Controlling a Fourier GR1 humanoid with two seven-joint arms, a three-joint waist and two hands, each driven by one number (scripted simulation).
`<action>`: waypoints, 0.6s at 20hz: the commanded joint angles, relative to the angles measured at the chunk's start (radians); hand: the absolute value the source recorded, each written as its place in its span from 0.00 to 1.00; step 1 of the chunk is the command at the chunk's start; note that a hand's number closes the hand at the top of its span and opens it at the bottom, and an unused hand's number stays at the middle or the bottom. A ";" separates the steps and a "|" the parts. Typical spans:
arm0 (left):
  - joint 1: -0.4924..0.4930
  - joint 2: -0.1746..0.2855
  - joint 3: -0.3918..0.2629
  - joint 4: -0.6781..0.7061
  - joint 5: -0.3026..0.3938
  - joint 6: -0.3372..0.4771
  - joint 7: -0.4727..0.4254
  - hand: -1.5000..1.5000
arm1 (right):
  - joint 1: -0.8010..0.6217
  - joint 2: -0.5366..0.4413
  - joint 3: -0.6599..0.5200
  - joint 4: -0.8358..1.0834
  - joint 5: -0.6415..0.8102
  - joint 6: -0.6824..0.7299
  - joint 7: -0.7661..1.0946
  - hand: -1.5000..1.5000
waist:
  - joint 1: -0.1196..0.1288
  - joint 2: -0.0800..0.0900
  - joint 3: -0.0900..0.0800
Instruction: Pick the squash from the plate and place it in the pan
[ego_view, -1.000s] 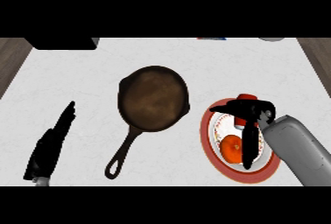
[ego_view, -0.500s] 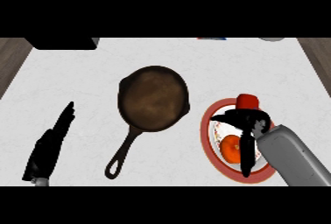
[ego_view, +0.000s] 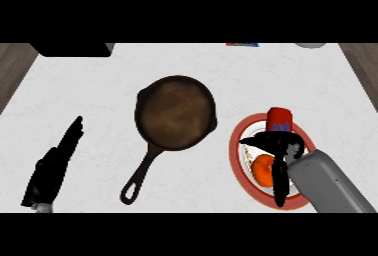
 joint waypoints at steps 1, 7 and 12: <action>0.024 -0.031 0.006 -0.012 -0.021 -0.002 -0.005 0.50 | 0.051 0.023 -0.044 -0.082 -0.023 0.095 0.113 0.00 | -0.007 0.003 0.002; 0.017 -0.035 0.043 -0.020 -0.018 -0.047 0.014 0.50 | 0.105 0.049 -0.001 0.021 0.172 -0.053 -0.111 0.00 | -0.004 0.004 0.002; -0.024 -0.051 0.048 -0.001 -0.039 -0.047 0.038 0.50 | 0.074 0.046 -0.032 0.183 0.229 -0.123 -0.281 1.00 | -0.001 0.006 0.002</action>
